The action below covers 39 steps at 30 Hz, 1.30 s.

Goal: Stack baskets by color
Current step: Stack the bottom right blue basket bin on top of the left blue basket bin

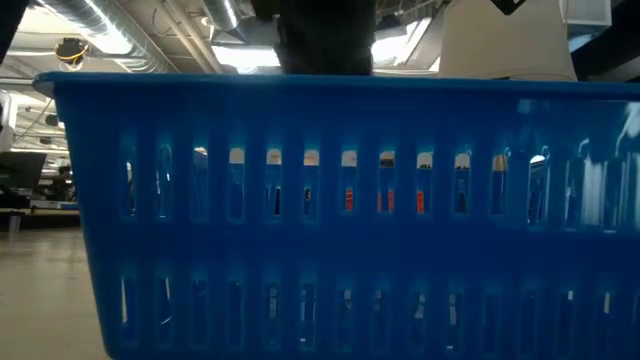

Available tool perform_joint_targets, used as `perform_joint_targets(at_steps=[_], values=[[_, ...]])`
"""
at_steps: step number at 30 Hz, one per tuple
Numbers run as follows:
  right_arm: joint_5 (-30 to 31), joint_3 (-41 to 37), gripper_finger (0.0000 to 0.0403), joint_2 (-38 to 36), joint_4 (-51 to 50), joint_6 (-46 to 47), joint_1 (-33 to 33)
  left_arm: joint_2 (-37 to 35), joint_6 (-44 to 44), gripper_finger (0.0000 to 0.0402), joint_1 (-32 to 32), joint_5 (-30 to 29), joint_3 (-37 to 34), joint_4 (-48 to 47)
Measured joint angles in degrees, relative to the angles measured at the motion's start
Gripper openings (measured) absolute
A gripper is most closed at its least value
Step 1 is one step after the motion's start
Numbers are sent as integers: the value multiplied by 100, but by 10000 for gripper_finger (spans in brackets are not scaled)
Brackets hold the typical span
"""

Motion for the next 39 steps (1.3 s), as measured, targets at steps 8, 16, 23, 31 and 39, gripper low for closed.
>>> perform_joint_targets(at_steps=[8,16,23,31,39], values=[[1,0,110,0,-19,-2,0,309,162,89,-29,15,-6,139],[1,0,110,0,-19,-2,0,436,169,89,-27,-2,-19,158],[3,2,110,2,-33,-105,0,820,138,75,21,318,-8,489],[5,6,110,2,-52,-133,0,538,-475,2,334,1068,-16,-34],[120,6,110,-2,-74,-411,0,-706,-1544,0,540,602,278,-1354]])
